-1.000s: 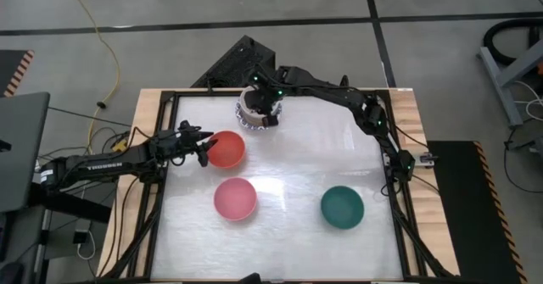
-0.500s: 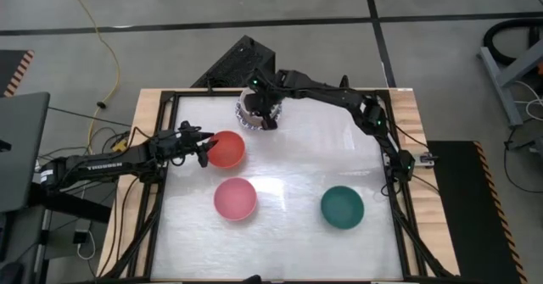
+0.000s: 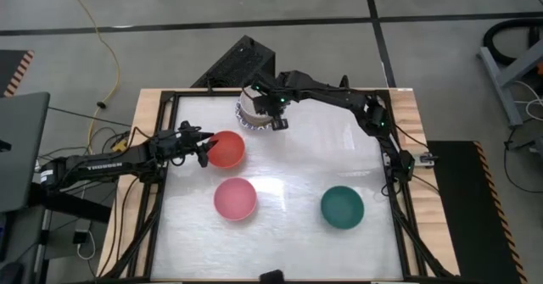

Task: Nest bowls inside each other
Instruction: Stack the green bowl onto the stack of bowls

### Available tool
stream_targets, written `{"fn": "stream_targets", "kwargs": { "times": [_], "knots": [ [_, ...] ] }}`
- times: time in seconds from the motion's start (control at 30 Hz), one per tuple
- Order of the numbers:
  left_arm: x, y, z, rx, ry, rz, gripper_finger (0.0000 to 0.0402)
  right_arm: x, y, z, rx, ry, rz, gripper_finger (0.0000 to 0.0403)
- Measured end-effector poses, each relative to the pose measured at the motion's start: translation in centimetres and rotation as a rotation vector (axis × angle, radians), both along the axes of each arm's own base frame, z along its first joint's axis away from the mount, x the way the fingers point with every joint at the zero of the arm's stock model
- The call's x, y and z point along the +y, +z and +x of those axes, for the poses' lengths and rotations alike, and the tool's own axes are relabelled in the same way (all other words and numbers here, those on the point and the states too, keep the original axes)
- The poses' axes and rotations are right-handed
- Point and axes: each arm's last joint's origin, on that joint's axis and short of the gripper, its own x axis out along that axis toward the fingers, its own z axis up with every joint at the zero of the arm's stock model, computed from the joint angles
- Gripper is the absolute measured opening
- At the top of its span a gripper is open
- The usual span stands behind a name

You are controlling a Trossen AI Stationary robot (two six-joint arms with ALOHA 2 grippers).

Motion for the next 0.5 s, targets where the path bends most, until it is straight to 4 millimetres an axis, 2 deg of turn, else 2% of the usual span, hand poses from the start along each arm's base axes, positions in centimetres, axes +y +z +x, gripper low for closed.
{"fn": "stream_targets", "kwargs": {
  "times": [0.33, 0.5],
  "knots": [
    [0.0, -0.1, 0.0, 0.009, -0.001, 0.005, 0.0148, -0.7, -1.0, -3.7, 0.296, -0.181, 0.144, 0.0027],
    [0.0, -0.1, 0.0, 0.015, -0.001, 0.003, 0.0148, -1.4, 0.5, -5.9, 0.337, -0.276, 0.19, 0.0027]
  ]
}}
